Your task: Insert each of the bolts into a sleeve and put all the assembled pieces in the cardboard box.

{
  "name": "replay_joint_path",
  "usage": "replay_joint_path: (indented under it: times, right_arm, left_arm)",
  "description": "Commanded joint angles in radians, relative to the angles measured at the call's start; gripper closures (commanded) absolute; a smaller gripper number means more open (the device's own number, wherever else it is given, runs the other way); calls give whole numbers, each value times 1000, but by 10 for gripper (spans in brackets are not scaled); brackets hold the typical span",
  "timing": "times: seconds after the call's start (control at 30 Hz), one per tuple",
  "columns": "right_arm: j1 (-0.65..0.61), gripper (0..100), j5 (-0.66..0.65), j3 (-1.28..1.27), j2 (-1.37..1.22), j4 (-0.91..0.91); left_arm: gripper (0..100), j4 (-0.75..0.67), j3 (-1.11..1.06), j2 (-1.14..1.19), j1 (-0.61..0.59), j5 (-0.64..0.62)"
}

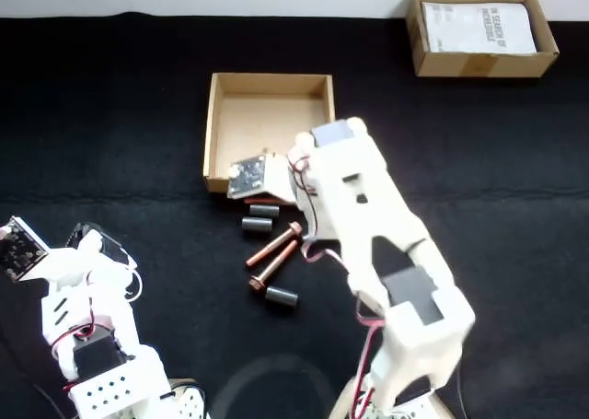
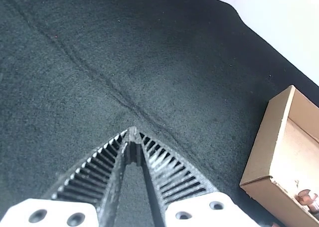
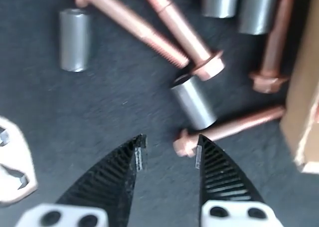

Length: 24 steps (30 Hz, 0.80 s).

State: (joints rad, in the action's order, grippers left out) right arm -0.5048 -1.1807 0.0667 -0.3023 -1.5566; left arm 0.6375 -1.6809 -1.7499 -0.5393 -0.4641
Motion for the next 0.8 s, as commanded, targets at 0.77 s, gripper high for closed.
replay_joint_path:
  times: [0.77]
  right_arm:
    - [-24,854,-8,229,-271,-25]
  left_arm:
    - [987,18,-16,-54,-12,5]
